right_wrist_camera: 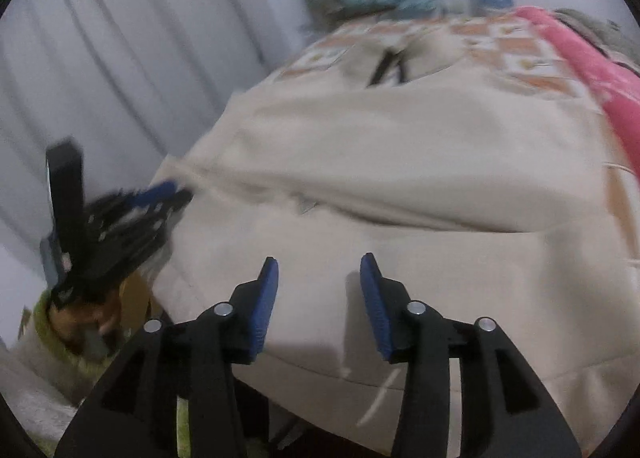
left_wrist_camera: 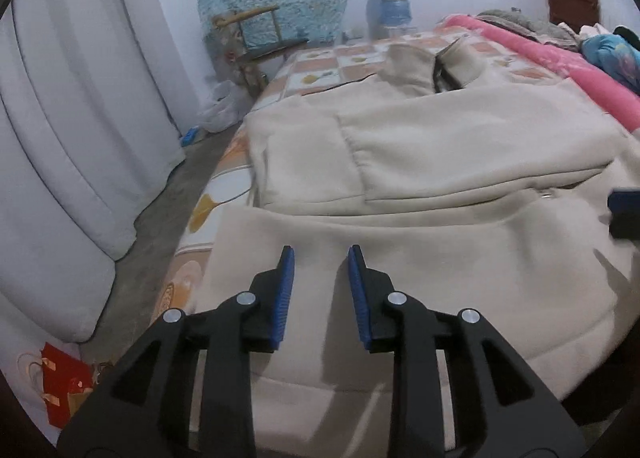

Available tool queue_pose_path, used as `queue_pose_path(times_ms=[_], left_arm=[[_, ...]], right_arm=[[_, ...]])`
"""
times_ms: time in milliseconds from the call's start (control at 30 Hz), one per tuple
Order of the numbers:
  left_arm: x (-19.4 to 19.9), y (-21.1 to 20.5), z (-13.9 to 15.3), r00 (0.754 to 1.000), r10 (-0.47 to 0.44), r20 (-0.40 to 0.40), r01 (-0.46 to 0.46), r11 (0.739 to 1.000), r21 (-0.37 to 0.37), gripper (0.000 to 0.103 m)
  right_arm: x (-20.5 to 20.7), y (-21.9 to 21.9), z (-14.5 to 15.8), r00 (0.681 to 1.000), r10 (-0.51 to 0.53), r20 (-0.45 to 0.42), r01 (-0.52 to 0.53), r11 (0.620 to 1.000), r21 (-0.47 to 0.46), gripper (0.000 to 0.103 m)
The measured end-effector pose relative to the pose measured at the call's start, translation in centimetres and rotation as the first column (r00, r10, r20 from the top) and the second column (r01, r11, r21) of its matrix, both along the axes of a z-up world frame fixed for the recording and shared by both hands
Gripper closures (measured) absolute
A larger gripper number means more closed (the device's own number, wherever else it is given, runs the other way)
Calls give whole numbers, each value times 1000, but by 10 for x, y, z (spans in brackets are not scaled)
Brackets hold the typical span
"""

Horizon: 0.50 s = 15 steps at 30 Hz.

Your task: Fold large clothes

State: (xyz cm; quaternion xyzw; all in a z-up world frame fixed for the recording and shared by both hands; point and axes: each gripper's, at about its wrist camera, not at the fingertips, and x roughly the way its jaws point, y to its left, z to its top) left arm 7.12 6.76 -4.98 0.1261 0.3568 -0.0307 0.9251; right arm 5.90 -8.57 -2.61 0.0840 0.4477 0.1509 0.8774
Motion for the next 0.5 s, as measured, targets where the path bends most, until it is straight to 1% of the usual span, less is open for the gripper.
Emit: queue_pose_path(times_ms=[33, 67, 100, 133, 167, 200, 233, 267, 300, 333, 400, 467, 500], left_arm=[[1, 1, -1, 1000, -4, 11, 4, 1000, -1, 74], [0, 0, -2, 1000, -9, 21, 9, 1000, 7, 77], [0, -3, -3, 999, -21, 31, 20, 1000, 24, 79], [-1, -6, -4, 999, -34, 40, 33, 999, 39, 89], [-2, -11, -6, 998, -49, 48, 46, 997, 58, 99], [-4, -14, -7, 997, -55, 59, 50, 996, 79, 100], [-5, -16, -7, 996, -61, 71, 53, 993, 102, 102], [-7, -18, -6, 994, -68, 83, 58, 992, 115, 102], [-13, -17, 2, 990, -72, 124, 59, 992, 108, 102], [-18, -15, 12, 985, -71, 157, 57, 994, 89, 102], [-23, -9, 28, 976, -59, 208, 46, 997, 68, 102], [-20, -4, 32, 974, -45, 221, 33, 998, 59, 102], [-13, 0, 26, 979, -34, 203, 26, 999, 41, 102]], right_arm=[[2, 7, -3, 1000, 12, -8, -12, 1000, -15, 60], [7, 15, -8, 1000, 23, -20, -24, 999, -46, 60], [8, 20, -9, 1000, 29, -10, -29, 997, -70, 60], [12, 25, -9, 999, 41, 2, -40, 993, -112, 65], [14, 28, -9, 999, 40, 4, -39, 987, -154, 79], [15, 29, -7, 999, 42, 3, -41, 984, -175, 82], [17, 29, -5, 999, 49, -2, -49, 985, -166, 97], [17, 29, -2, 999, 53, 2, -52, 985, -163, 99], [16, 29, 2, 999, 49, 8, -46, 983, -175, 99], [12, 29, 10, 999, 39, 37, -32, 982, -187, 99], [8, 29, 23, 997, 24, 75, -11, 984, -179, 99], [10, 27, 28, 994, 13, 106, 8, 982, -190, 99], [14, 29, 25, 994, 9, 107, 12, 982, -190, 99]])
